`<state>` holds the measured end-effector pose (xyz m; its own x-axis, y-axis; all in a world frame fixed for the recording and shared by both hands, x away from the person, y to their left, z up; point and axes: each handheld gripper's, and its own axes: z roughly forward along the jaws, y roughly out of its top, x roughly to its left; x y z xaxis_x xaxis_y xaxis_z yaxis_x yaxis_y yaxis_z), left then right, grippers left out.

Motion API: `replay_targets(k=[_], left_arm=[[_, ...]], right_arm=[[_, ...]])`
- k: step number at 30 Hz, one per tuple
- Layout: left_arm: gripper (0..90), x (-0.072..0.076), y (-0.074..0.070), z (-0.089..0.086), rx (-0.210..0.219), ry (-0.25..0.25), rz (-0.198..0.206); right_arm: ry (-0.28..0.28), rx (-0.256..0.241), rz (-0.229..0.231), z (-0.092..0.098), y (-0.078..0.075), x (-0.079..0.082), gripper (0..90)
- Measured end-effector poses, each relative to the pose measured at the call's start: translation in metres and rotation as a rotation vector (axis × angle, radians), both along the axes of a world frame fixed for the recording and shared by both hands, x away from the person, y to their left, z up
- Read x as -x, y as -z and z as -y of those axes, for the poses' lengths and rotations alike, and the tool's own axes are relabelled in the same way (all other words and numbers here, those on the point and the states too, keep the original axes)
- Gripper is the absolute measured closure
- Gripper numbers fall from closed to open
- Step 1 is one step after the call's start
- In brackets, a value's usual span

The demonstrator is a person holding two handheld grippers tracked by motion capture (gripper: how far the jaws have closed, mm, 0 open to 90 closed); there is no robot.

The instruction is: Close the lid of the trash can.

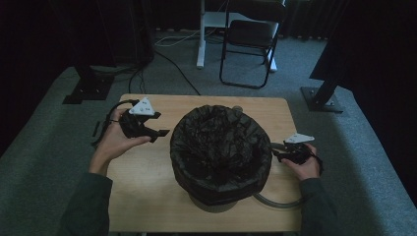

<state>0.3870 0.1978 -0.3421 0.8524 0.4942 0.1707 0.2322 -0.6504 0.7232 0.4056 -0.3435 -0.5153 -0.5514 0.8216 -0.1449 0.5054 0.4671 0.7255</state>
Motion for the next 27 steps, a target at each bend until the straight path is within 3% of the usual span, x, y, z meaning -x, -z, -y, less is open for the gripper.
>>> replay_targets(k=[16, 27], left_arm=[[30.6, -0.007, 0.035, 0.005, -0.024, 0.003, -0.068], [30.6, -0.008, 0.048, 0.003, -0.026, 0.007, -0.086]], right_arm=[[0.026, 0.046, -0.059, 0.007, 0.002, -0.023, 31.9], [0.038, 0.049, -0.096, 0.008, 0.012, -0.027, 33.3]])
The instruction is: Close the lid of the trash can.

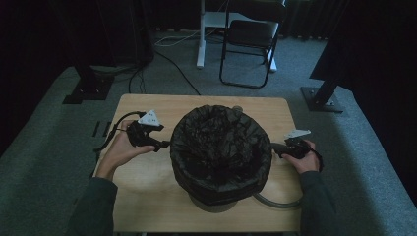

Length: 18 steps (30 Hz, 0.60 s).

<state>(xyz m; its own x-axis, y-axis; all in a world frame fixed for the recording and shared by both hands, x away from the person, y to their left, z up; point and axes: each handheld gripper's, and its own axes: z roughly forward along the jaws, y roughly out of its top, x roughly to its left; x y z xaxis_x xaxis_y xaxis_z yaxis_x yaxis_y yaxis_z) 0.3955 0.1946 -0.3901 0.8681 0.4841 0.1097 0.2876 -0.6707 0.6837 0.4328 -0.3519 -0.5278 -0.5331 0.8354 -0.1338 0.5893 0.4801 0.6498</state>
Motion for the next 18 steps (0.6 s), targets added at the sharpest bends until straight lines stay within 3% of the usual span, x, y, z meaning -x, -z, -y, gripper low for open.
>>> replay_targets(k=[18], left_arm=[[30.7, -0.002, 0.030, -0.001, 0.018, 0.004, -0.053]], right_arm=[[-0.013, -0.014, -0.042, 0.010, 0.003, 0.001, 48.9]])
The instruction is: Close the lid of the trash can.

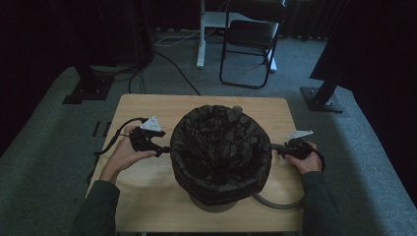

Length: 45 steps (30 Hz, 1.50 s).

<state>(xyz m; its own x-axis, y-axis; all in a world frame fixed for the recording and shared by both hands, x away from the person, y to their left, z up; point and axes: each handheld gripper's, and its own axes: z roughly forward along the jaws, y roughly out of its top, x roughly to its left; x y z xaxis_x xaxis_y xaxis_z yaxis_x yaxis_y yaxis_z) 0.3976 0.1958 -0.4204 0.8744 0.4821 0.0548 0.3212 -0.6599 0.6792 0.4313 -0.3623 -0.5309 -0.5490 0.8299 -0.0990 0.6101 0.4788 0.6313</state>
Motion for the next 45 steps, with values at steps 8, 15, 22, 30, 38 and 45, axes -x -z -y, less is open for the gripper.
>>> replay_targets(k=[8, 15, 22, 30, 38, 45], left_arm=[[30.7, 0.002, 0.014, -0.003, 0.000, -0.007, -0.022], [30.7, 0.003, 0.028, -0.002, -0.009, -0.006, -0.046], [30.7, 0.005, 0.038, -0.003, -0.017, -0.010, -0.055], [30.7, 0.010, 0.060, -0.002, -0.032, -0.022, -0.080], [30.7, 0.014, 0.079, -0.003, -0.050, -0.031, -0.110], [30.7, 0.016, 0.090, -0.003, -0.057, -0.037, -0.118]], right_arm=[[-0.016, 0.000, -0.006, 0.009, -0.001, 0.005, 59.6], [-0.028, -0.007, -0.014, 0.023, -0.001, 0.012, 67.8], [-0.025, 0.006, -0.020, 0.038, -0.002, 0.021, 74.5], [0.001, -0.016, -0.046, 0.052, -0.002, 0.028, 77.5], [0.003, -0.020, -0.067, 0.057, -0.004, 0.029, 78.1], [0.010, -0.022, -0.077, 0.061, -0.006, 0.031, 78.3]])
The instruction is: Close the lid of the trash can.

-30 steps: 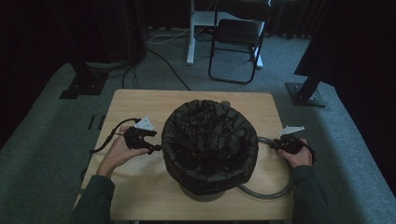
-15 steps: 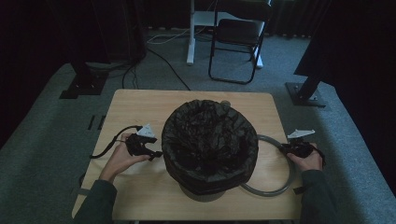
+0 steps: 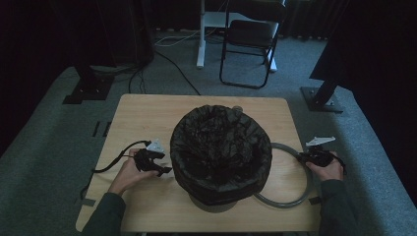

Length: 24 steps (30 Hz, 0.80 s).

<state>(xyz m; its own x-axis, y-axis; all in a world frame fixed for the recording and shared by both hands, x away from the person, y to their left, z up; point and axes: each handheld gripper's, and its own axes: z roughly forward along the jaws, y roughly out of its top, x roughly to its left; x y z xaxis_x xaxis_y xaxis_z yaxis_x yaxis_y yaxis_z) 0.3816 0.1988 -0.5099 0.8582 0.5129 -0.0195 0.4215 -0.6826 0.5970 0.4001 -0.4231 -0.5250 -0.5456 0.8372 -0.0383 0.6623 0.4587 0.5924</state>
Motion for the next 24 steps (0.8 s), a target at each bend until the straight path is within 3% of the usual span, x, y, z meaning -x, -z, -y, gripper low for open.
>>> replay_targets(k=[24], left_arm=[[30.0, 0.005, 0.022, 0.000, 0.006, -0.041, 0.037]], right_arm=[[0.017, 0.003, 0.019, 0.016, -0.022, 0.004, 78.7]])
